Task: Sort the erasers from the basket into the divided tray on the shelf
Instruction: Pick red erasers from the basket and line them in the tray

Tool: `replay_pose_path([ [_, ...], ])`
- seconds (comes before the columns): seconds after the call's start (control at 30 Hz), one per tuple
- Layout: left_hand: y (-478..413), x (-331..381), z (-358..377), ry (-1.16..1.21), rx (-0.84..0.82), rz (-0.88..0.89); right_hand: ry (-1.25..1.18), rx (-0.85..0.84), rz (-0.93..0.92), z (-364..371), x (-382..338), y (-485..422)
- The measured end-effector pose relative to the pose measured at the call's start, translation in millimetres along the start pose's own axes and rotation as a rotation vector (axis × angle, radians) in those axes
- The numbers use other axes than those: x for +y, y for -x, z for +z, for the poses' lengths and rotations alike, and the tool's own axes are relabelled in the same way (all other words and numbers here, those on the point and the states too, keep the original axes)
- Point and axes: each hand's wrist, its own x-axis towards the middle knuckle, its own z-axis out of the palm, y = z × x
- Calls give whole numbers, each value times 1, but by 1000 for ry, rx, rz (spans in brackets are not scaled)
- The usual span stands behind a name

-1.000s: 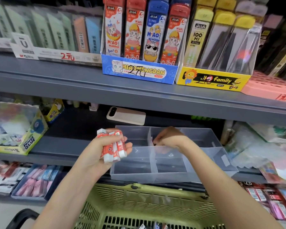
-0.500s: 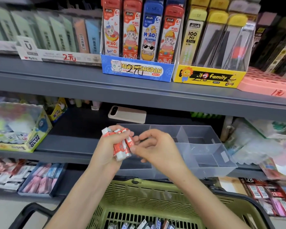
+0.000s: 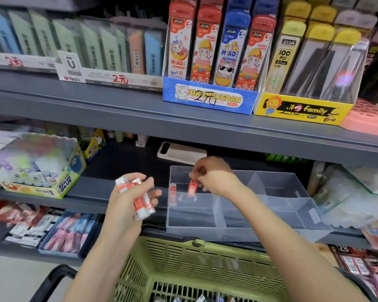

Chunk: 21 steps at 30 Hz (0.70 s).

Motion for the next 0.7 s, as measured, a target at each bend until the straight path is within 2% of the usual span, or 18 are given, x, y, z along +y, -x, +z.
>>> replay_pose_path([
  [0.1,0,-4,-1,32,-16,-60,12,-180,20,15,-8,-16],
  [0.2,-1,-6,-1,69,-25,-115,51,-249,3,29,-7,-26],
  [0.33,0,-6,-3,100,-37,-156,48,-210,26,38,-1,-34],
  [0.5,2,0,0,206,-28,-212,173,-159,33,38,-5,-34],
  [0.57,3,2,0,294,-23,-244,93,-62,28,34,-8,-25],
  [0.67,3,4,-2,460,-7,-249,-313,160,-72,30,-25,10],
  [0.7,3,4,-2,496,-11,-236,-391,165,-121,31,-34,24],
])
